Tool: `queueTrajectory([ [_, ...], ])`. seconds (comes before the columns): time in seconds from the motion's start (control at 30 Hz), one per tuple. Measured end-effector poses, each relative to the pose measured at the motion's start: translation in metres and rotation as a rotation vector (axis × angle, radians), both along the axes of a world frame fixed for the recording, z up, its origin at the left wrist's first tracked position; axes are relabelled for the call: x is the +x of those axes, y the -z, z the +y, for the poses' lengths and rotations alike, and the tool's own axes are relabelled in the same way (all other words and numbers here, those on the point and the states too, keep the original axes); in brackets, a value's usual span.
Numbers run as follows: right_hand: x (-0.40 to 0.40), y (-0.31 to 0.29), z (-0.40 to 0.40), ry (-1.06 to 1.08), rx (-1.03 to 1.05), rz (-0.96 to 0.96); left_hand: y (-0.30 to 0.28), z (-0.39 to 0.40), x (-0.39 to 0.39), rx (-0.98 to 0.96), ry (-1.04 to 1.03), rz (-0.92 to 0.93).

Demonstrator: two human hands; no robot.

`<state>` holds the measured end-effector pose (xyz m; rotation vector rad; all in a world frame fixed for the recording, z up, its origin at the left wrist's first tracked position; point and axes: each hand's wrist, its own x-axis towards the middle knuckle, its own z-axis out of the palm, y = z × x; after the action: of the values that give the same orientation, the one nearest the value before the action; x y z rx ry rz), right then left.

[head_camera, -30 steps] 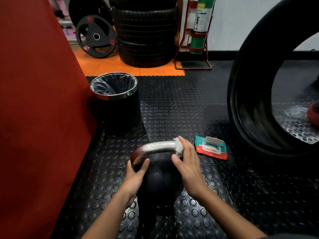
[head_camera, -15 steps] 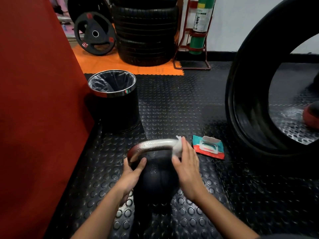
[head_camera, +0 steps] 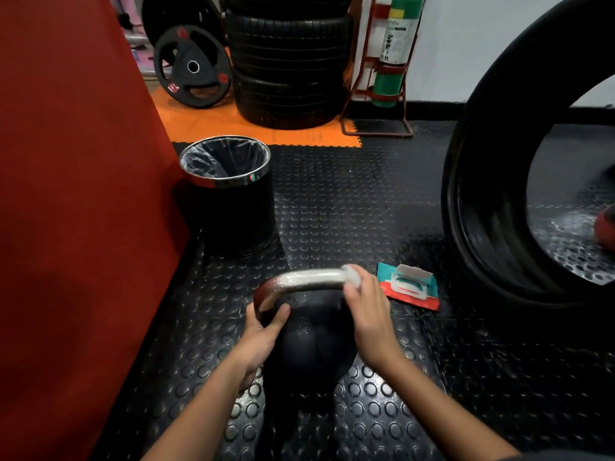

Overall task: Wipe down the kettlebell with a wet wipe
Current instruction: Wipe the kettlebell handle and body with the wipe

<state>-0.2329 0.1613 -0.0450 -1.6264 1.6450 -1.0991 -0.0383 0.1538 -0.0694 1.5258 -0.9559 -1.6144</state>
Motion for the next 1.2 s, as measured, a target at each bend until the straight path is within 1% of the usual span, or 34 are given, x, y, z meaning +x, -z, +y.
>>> queueTrajectory([
  [0.07, -0.008, -0.008, -0.024, 0.038, 0.235, -0.191, 0.003, -0.001, 0.004, 0.013, 0.005, -0.007],
  [0.1, -0.011, -0.016, -0.035, 0.024, 0.329, -0.24, 0.005, -0.002, 0.006, 0.008, 0.004, -0.015],
  [0.13, -0.012, -0.024, -0.043, -0.009, 0.395, -0.25, 0.005, -0.002, 0.006, 0.003, 0.008, -0.02],
  [0.17, -0.011, -0.032, -0.048, -0.043, 0.416, -0.224, 0.005, -0.002, 0.005, 0.0, 0.007, -0.017],
  [0.2, -0.009, -0.037, -0.051, -0.065, 0.395, -0.201, 0.006, -0.002, 0.005, 0.001, 0.0, -0.021],
  [0.23, -0.005, -0.039, -0.048, -0.086, 0.33, -0.155, 0.005, -0.002, 0.005, -0.003, -0.006, -0.026],
  [0.33, 0.006, -0.018, -0.023, -0.138, 0.016, 0.009, 0.002, -0.002, 0.002, 0.008, -0.008, -0.042],
  [0.37, 0.004, -0.008, -0.013, -0.124, -0.027, -0.005, -0.001, -0.001, 0.002, 0.01, -0.006, -0.04],
  [0.4, 0.002, -0.001, -0.006, -0.097, -0.03, -0.067, -0.004, -0.001, 0.0, 0.007, 0.001, -0.041],
  [0.43, -0.002, 0.007, -0.005, -0.056, 0.001, -0.171, -0.007, 0.0, -0.001, 0.002, 0.01, -0.045],
  [0.5, -0.008, 0.015, -0.014, -0.006, 0.146, -0.411, -0.009, 0.001, -0.002, 0.003, 0.023, -0.061],
  [0.53, -0.012, 0.015, -0.021, 0.001, 0.238, -0.497, -0.011, 0.002, -0.002, 0.001, 0.024, -0.062],
  [0.57, -0.015, 0.01, -0.028, 0.002, 0.301, -0.533, -0.012, 0.001, -0.003, 0.001, 0.024, -0.061],
  [0.63, -0.015, -0.003, -0.035, -0.008, 0.31, -0.49, -0.009, -0.001, -0.001, 0.008, 0.024, -0.069],
  [0.67, -0.011, -0.008, -0.034, -0.014, 0.26, -0.442, -0.01, 0.0, -0.001, 0.011, 0.017, -0.068],
  [0.8, 0.009, -0.015, -0.005, -0.08, -0.027, -0.1, -0.013, 0.001, -0.003, -0.001, -0.005, -0.065],
  [0.87, 0.007, -0.005, 0.005, -0.058, -0.065, -0.04, -0.014, 0.001, -0.003, 0.006, 0.008, -0.085],
  [0.9, 0.004, 0.003, 0.008, -0.041, -0.039, -0.063, -0.014, 0.001, -0.002, 0.013, 0.01, -0.089],
  [0.93, 0.001, 0.009, 0.008, -0.018, 0.019, -0.127, -0.015, 0.001, -0.002, 0.016, 0.014, -0.092],
  [1.0, -0.001, 0.013, 0.005, 0.066, 0.162, -0.325, -0.015, 0.001, -0.002, 0.008, 0.02, -0.097],
  [1.07, -0.005, 0.009, 0.001, 0.171, 0.209, -0.451, -0.018, 0.001, -0.002, -0.008, 0.021, -0.115],
  [1.13, -0.01, -0.002, 0.0, 0.204, 0.166, -0.443, -0.016, 0.001, -0.001, -0.012, 0.019, -0.12],
  [1.2, -0.009, -0.011, 0.007, 0.189, 0.124, -0.422, -0.017, 0.002, -0.002, -0.008, 0.021, -0.115],
])
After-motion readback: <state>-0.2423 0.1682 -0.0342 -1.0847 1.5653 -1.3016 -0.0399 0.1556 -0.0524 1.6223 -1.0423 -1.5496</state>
